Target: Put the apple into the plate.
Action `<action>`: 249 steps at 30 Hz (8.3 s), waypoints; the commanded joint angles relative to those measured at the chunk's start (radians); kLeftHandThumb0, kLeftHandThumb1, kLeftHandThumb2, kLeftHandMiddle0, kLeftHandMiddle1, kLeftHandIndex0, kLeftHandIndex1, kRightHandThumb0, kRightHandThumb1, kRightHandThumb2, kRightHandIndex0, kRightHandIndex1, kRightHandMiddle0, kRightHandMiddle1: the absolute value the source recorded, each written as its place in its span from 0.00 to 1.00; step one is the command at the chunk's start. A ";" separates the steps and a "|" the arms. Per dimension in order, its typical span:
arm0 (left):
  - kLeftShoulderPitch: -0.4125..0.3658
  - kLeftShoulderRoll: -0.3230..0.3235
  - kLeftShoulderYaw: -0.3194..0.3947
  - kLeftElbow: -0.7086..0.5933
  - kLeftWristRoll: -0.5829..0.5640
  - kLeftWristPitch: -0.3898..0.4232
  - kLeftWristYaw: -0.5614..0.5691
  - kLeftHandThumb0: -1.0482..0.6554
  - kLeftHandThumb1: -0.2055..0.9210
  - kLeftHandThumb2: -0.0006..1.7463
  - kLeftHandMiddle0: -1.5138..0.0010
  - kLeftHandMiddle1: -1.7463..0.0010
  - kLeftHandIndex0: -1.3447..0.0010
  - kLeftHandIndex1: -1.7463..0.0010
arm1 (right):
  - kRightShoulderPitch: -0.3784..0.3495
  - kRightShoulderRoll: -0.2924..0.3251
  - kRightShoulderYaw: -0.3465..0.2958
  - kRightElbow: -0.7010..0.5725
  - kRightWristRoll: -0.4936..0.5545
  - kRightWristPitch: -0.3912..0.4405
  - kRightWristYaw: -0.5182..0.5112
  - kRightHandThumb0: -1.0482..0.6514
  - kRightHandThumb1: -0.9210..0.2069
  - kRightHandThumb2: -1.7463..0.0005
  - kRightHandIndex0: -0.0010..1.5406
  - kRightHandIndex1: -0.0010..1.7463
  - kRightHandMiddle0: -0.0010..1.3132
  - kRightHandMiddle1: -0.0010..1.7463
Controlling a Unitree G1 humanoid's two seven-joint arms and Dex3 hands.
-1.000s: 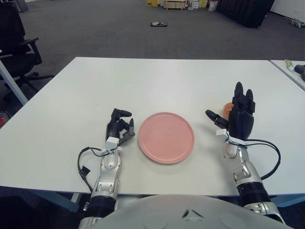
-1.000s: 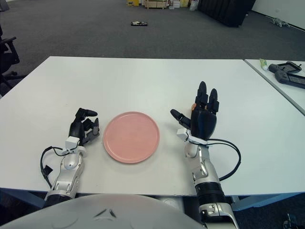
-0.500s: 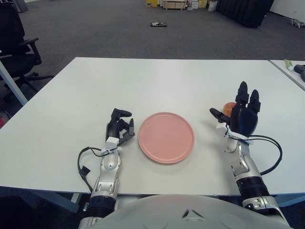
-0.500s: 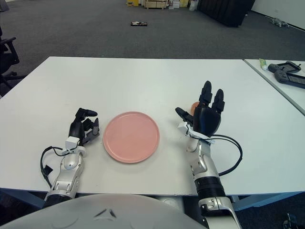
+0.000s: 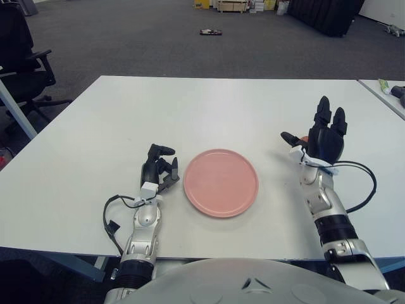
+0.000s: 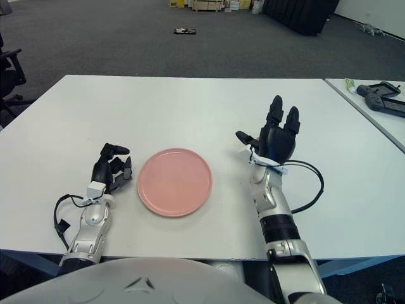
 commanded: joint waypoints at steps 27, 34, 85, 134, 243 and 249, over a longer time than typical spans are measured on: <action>0.001 0.009 0.003 0.025 0.012 -0.014 0.007 0.38 0.72 0.55 0.45 0.00 0.71 0.00 | -0.316 -0.032 0.073 0.601 0.149 0.203 0.241 0.19 0.25 0.66 0.00 0.00 0.00 0.15; 0.006 0.008 0.004 0.019 -0.001 -0.007 -0.003 0.38 0.72 0.55 0.47 0.00 0.71 0.00 | -0.355 -0.021 0.107 0.682 0.163 0.258 0.303 0.20 0.26 0.64 0.00 0.00 0.00 0.22; 0.012 0.005 0.005 0.011 0.004 0.001 0.001 0.38 0.71 0.56 0.46 0.00 0.70 0.00 | -0.281 0.018 0.015 0.673 0.304 -0.006 -0.204 0.62 0.76 0.10 0.55 0.92 0.44 1.00; 0.014 0.003 0.004 0.007 0.003 0.001 0.006 0.38 0.71 0.56 0.47 0.00 0.70 0.00 | -0.046 0.080 -0.002 0.108 0.241 -0.234 -0.420 0.62 0.80 0.05 0.55 0.98 0.46 1.00; 0.002 0.001 0.002 0.034 0.018 -0.005 0.017 0.38 0.70 0.56 0.45 0.00 0.70 0.00 | 0.210 -0.055 0.446 -0.338 -0.119 -0.380 0.542 0.17 0.35 0.54 0.01 0.23 0.01 0.40; 0.005 -0.003 0.002 0.025 0.021 0.010 0.021 0.38 0.71 0.56 0.46 0.00 0.70 0.00 | 0.216 -0.066 0.439 -0.364 -0.082 -0.389 0.569 0.07 0.19 0.67 0.00 0.03 0.00 0.10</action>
